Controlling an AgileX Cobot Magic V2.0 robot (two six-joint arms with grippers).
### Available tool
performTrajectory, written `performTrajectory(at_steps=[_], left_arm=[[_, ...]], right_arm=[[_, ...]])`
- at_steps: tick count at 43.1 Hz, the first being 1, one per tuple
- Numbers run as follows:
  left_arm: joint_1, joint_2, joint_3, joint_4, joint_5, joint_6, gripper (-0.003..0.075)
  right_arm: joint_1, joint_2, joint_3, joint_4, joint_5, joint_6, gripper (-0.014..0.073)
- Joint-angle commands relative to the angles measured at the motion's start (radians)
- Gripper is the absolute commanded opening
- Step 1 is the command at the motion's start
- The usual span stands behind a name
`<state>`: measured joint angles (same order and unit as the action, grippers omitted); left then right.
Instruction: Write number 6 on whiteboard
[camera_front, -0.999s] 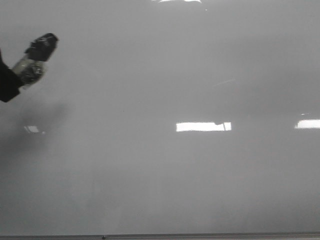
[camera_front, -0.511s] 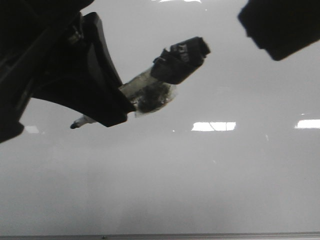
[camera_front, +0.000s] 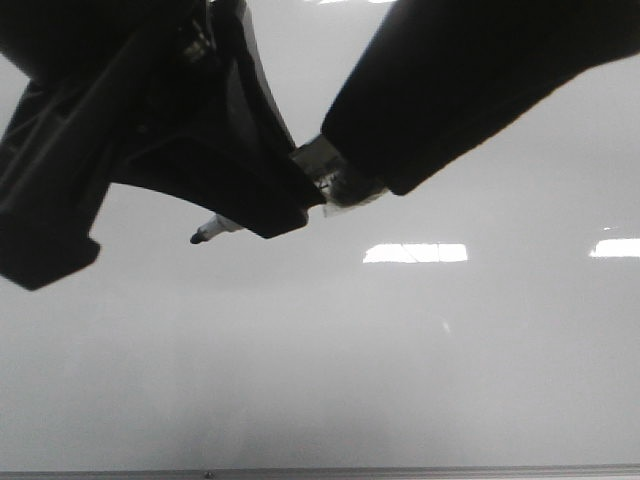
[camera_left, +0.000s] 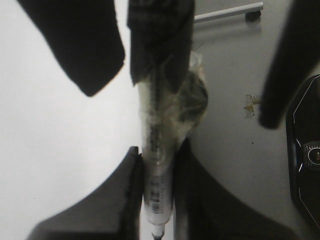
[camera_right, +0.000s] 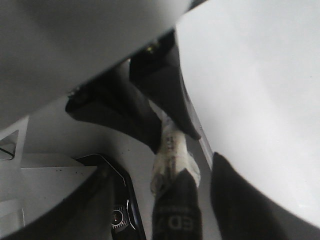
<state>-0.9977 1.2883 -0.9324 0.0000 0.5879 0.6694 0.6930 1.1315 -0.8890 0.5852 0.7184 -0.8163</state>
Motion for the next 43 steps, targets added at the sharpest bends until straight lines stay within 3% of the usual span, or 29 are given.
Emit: performTrajectory(at_steps=[1,19,24,27,35,39,43], left_arm=[[-0.008,-0.032,-0.035,-0.009,-0.058,0.000,-0.0020],[-0.008,-0.032,-0.035,-0.009,-0.057,0.000,-0.0020],[-0.008,-0.032,-0.035,-0.009,-0.059,0.000,0.0003],[-0.008,-0.032,-0.035,-0.007,-0.066,0.000,0.0092],[-0.008,-0.032,-0.035,-0.009,-0.077,0.000,0.0483],[-0.008,-0.032,-0.035,-0.009,-0.077,-0.002,0.0517],[-0.008,-0.032,-0.035,-0.011,-0.077,-0.031,0.0461]], right_arm=[[0.004,-0.014,-0.036,0.036,-0.044,-0.018,0.0263],[0.004,-0.014,-0.037,0.034,0.072,-0.050,-0.0070],[0.004,-0.014,-0.037,0.020,0.072,-0.050,-0.0064],[-0.005,-0.014,-0.037,0.001,0.077,-0.048,-0.0064],[-0.090,-0.029,-0.028,-0.071,0.119,-0.030,-0.0064],[-0.154,-0.063,0.002,-0.075,0.096,-0.030,-0.0060],[-0.231,-0.111,0.047,-0.075,0.020,-0.022,-0.0058]])
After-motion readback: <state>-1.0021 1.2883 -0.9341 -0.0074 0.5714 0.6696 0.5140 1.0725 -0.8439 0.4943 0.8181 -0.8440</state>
